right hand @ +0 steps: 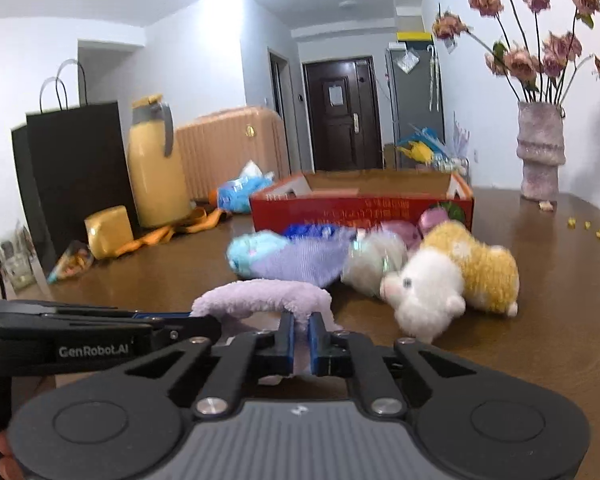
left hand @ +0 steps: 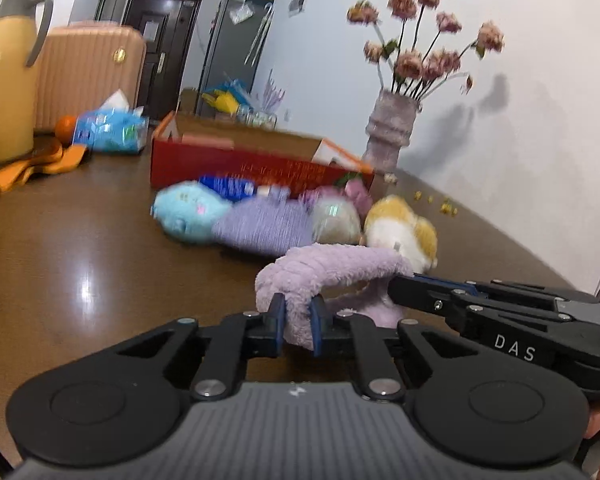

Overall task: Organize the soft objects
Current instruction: 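Carry the headband into the red box and open the grippers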

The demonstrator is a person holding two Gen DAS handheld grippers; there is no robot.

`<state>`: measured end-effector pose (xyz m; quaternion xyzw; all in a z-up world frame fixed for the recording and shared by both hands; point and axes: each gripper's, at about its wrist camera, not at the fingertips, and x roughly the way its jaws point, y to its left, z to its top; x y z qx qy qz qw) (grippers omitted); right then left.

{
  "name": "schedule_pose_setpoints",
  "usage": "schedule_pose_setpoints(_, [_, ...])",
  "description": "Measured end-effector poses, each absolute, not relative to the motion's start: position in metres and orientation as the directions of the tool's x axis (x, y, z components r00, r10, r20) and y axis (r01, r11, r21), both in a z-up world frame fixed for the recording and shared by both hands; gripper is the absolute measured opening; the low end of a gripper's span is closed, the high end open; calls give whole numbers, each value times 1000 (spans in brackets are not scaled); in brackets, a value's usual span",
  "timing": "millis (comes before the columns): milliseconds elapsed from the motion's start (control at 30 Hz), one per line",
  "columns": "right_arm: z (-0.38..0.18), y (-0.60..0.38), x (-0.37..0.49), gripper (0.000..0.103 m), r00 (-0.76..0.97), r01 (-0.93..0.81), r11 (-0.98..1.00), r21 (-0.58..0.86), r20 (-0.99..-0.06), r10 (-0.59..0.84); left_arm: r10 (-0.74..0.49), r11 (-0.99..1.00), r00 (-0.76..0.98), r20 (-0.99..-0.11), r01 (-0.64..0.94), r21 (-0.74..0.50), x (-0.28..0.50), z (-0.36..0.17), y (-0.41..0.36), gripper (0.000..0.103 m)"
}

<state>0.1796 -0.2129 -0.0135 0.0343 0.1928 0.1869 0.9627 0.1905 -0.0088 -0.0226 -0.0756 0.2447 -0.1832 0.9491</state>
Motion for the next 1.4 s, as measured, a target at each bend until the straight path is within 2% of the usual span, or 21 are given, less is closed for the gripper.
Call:
schedule_pose_setpoints(200, [22,-236,227,7,848,-367,901,231,-314,426,-430,902,822,-373,373,-219,245,30,-16,13])
schedule_pose_setpoints(300, [54,-246,275,7,854,-372,904,211,-303,423,-456,889,821,-342,407,-209,294,64,-22,13])
schedule_pose_setpoints(400, [82,-250,331,7,854,-380,908,177,-311,417,-455,890,818,-353,405,-208,362,92,-30,13])
schedule_pose_setpoints(500, [102,-255,406,7,826,-380,903,201,-365,429,-428,902,819,-382,361,-236,430,104,-38,13])
schedule_pose_setpoints(733, [81,-262,587,7,694,-269,895,355,-574,436,-414,909,726,-550,294,-297,588,75,-58,13])
schedule_pose_setpoints(933, [38,-263,674,8,605,-160,917,366,-698,384,-344,936,648,-680,180,-301,664,19,-60,15])
schedule_pose_setpoints(1067, [29,-261,684,15,611,-144,922,360,-700,369,-326,942,661,-676,172,-287,674,11,-52,18])
schedule_pose_setpoints(1133, [31,-262,687,18,617,-150,921,359,-694,371,-316,946,683,-658,172,-275,670,16,-47,31])
schedule_pose_setpoints(1267, [48,-268,672,19,654,-152,934,324,-676,341,-281,959,718,-636,184,-216,656,37,-42,36])
schedule_pose_setpoints(1300, [56,-271,666,21,661,-155,936,315,-672,335,-270,962,728,-630,185,-199,648,44,-39,40])
schedule_pose_setpoints(1333, [65,-274,662,24,672,-159,941,300,-665,326,-259,966,736,-625,186,-182,642,51,-36,48])
schedule_pose_setpoints(1367, [76,-276,654,38,688,-162,946,280,-655,311,-242,970,750,-616,183,-157,632,59,-33,54])
schedule_pose_setpoints(1400, [85,-279,644,61,705,-161,952,260,-645,295,-217,976,769,-601,175,-129,622,68,-31,65])
